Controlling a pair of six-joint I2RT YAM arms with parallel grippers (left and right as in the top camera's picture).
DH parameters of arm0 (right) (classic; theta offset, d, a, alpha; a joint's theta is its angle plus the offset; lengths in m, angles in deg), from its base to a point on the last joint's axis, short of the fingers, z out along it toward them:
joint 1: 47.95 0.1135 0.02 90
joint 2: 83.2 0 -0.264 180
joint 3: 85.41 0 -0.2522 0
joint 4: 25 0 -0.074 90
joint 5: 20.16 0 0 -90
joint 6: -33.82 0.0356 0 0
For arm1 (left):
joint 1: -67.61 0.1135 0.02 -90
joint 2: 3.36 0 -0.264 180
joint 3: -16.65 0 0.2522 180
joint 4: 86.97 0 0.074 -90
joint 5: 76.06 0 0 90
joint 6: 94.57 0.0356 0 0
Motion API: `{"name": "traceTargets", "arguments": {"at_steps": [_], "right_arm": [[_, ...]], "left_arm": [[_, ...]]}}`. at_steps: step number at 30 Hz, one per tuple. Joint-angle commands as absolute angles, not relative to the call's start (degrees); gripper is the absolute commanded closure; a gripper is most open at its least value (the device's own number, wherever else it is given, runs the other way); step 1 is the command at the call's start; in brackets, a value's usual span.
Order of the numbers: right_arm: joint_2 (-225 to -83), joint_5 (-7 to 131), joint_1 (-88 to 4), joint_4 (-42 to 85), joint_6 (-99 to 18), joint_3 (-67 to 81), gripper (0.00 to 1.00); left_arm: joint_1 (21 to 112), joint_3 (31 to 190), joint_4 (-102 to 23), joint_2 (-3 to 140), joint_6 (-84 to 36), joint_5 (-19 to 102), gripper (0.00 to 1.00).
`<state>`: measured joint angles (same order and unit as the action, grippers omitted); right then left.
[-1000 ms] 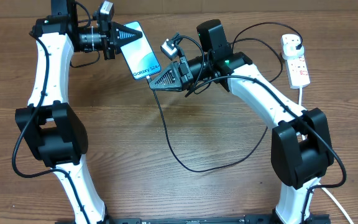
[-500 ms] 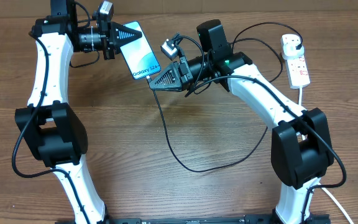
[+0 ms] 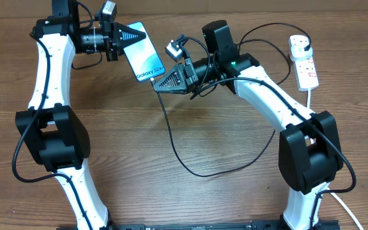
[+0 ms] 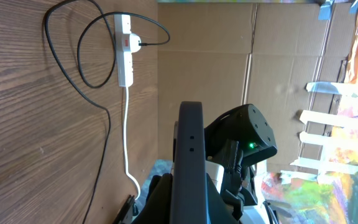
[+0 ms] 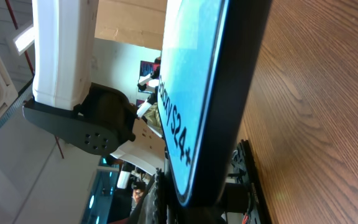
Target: Plug charger to phone and switch on socket
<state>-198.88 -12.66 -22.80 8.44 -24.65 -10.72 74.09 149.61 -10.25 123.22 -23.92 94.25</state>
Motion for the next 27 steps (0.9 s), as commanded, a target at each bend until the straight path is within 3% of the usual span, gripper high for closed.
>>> {"name": "traceTargets", "arguments": {"at_steps": [1, 27], "right_arm": [[-198.86, -12.94, -23.35, 8.35, -24.67, -11.0, 0.96], [-198.86, -11.0, -24.38, 8.4, -24.6, -11.0, 0.96]], "left_arm": [[74.44, 150.44, -10.16, 122.91, -23.84, 96.5, 0.96], [74.31, 150.44, -9.94, 122.91, -23.9, 96.46, 0.96]]}}
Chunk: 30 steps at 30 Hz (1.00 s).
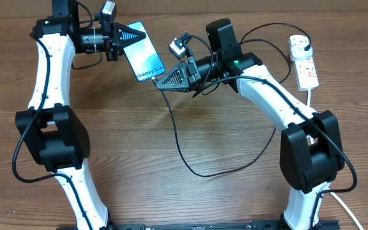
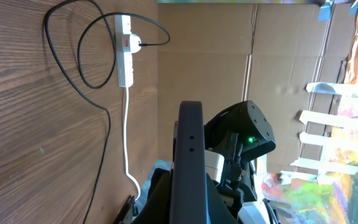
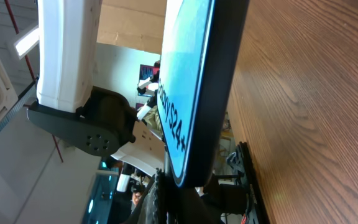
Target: Plug charger to phone and switch on socket
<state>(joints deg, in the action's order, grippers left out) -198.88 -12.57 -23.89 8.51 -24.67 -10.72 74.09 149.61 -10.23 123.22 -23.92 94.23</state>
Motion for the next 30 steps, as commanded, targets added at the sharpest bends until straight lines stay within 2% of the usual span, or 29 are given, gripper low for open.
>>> {"name": "traceTargets", "arguments": {"at_steps": [1, 30], "right_arm": [[-198.86, -10.93, -24.31, 8.4, -24.6, -11.0, 0.96], [-198.86, -7.3, -24.29, 7.48, -21.37, -11.0, 0.96]], "left_arm": [[74.29, 150.44, -9.81, 122.91, -23.9, 96.43, 0.96], [72.41, 150.44, -8.54, 122.91, -22.92, 94.53, 0.96]]}}
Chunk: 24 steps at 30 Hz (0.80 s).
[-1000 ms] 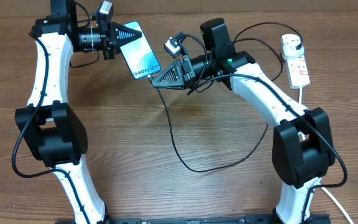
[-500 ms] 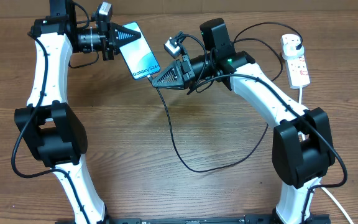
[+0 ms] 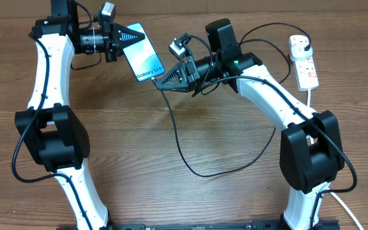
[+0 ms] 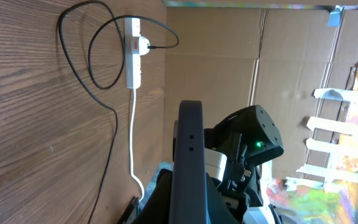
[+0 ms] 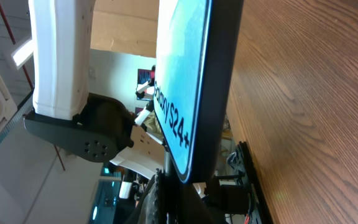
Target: Plug charger to phone and switch on socket
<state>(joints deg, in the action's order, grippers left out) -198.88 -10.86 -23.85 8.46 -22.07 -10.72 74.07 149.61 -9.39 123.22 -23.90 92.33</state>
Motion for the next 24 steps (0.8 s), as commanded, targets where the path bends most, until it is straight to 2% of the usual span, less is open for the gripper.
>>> {"name": "traceTargets", "arguments": {"at_steps": [1, 24], "right_arm": [[-198.86, -7.26, -24.29, 7.17, -20.89, -11.0, 0.96], [-198.86, -4.44, -24.29, 5.88, -18.51, -11.0, 0.96]], "left_arm": [[72.38, 150.44, -8.37, 122.91, -22.74, 94.53, 0.96], [70.07, 150.44, -5.53, 122.91, -19.29, 94.95, 0.96]]}}
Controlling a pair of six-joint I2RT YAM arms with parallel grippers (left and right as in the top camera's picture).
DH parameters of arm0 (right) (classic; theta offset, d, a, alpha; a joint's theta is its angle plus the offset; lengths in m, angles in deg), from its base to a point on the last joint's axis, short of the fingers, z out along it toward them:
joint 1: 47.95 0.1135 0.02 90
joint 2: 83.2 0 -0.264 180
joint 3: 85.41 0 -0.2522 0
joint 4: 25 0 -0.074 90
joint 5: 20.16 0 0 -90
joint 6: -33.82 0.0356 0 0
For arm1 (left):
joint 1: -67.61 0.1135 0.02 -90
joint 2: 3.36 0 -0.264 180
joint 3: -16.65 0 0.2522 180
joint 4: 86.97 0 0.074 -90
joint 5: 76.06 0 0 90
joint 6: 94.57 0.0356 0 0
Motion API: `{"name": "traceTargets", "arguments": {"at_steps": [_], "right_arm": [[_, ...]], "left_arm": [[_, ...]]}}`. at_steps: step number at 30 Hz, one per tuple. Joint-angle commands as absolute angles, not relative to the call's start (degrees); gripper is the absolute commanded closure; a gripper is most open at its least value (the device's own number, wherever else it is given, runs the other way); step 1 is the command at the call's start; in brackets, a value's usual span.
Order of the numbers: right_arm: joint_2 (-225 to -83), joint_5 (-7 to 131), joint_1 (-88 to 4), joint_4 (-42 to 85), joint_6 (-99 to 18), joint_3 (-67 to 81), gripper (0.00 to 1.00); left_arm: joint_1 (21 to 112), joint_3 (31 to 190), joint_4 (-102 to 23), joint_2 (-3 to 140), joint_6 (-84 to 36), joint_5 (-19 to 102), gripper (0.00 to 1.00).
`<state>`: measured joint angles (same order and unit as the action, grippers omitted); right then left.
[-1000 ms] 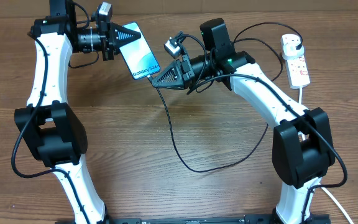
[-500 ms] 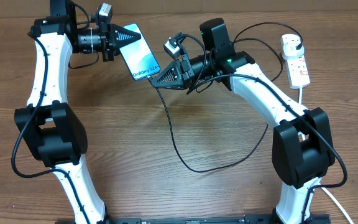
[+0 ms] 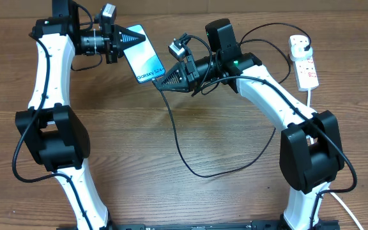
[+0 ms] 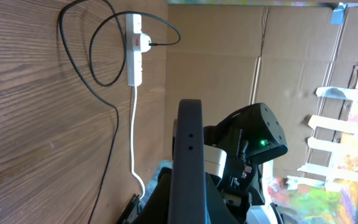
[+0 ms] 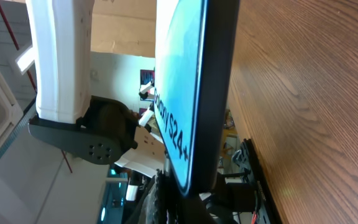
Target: Plug charger to phone and switch on socket
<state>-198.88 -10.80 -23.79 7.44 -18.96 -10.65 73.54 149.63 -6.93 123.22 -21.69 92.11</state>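
Note:
The phone [image 3: 144,59], blue screen up with "Galaxy S24+" on it, hangs tilted above the table's far left, with my left gripper [image 3: 125,37] shut on its upper end. My right gripper [image 3: 160,82] sits at the phone's lower end, shut on the charger plug, which is hidden between its fingers. The black cable [image 3: 177,140] drops from there, loops over the table and runs to the white power strip [image 3: 303,61]. In the left wrist view the phone [image 4: 188,155] stands edge-on. It fills the right wrist view [image 5: 194,93].
The power strip lies at the far right near the table edge, with a white plug [image 3: 301,43] in it and a red switch [image 4: 132,42]. Its white lead [image 3: 310,96] runs toward the front right. Cardboard walls stand behind the table.
The phone's lower end shows slightly larger and closer in the right wrist view. Both grippers keep their hold and the cable lies as before.
My left gripper held the phone up at every moment, with my right gripper holding the charger plug at its lower end. The right arm shifted slightly, then the left wrist turned a little. The plug end stays against the phone's bottom edge.

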Motion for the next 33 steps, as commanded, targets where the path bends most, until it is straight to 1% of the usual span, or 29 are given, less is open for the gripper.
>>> {"name": "traceTargets", "arguments": {"at_steps": [1, 20, 22, 25, 27, 30, 33], "right_arm": [[-198.86, -3.8, -24.29, 5.86, -18.16, -11.0, 0.96], [-199.01, -3.11, -24.24, 5.12, -17.61, -11.0, 0.96], [-199.01, -3.11, -24.24, 5.12, -17.63, -11.0, 0.93], [-199.01, -3.32, -24.46, 5.36, -18.35, -11.0, 0.92], [-199.01, -3.74, -24.7, 5.62, -18.72, -11.0, 0.86], [-199.01, -4.18, -25.18, 5.77, -18.72, -11.0, 0.82], [-199.01, -4.42, -25.6, 5.75, -18.75, -11.0, 0.76]], "left_arm": [[69.94, 150.44, -5.5, 122.91, -19.16, 94.97, 0.96], [70.59, 150.44, -5.7, 122.91, -19.12, 94.95, 0.96], [70.72, 150.44, -5.74, 122.91, -19.12, 94.95, 0.96], [70.92, 150.44, -5.74, 122.91, -19.12, 94.93, 0.96], [71.05, 150.44, -5.77, 122.91, -19.09, 94.86, 0.96], [71.38, 150.44, -5.77, 122.91, -19.09, 94.73, 0.96], [71.62, 150.44, -5.77, 122.91, -19.09, 94.73, 0.96]]}}
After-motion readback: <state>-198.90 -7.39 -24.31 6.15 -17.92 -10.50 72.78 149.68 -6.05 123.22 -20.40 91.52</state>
